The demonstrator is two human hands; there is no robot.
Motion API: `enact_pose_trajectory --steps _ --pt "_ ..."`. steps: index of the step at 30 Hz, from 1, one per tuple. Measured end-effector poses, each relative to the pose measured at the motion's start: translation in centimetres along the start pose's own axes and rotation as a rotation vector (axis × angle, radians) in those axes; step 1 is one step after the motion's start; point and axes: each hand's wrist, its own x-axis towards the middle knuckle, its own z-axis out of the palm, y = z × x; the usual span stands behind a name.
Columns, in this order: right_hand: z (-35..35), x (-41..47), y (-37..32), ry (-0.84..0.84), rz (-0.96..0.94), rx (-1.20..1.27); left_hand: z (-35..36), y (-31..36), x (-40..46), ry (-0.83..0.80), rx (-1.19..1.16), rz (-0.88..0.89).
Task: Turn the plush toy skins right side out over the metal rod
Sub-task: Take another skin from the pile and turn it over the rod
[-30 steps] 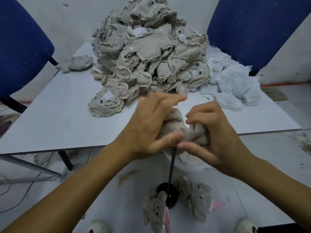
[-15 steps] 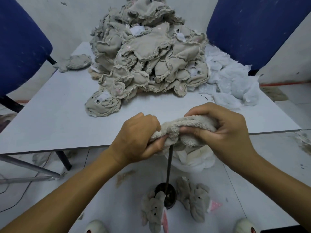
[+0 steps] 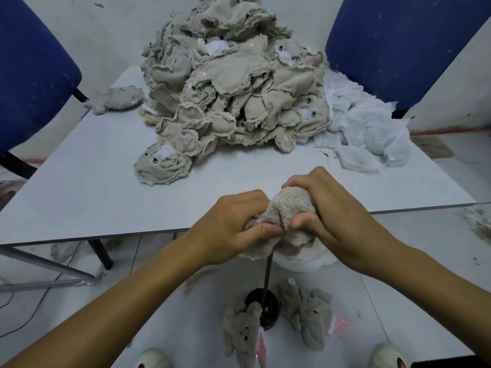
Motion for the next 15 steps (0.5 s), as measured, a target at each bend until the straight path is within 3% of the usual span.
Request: enact_pose_trajectory --steps 4,10,15 --pt "-0.1 -0.8 -0.3 0.052 0.004 -0.039 0.8 0.6 -0.5 0.207 0.115 0.088" --pt "0.9 -1.2 -0.3 0.071 -0.030 -0.090 2.5 0.9 -2.0 0.206 0.256 0.012" --pt "1.1 -1.0 -0.2 0.084 0.051 0.034 2.4 0.7 -2.4 0.140 0.107 -0.099"
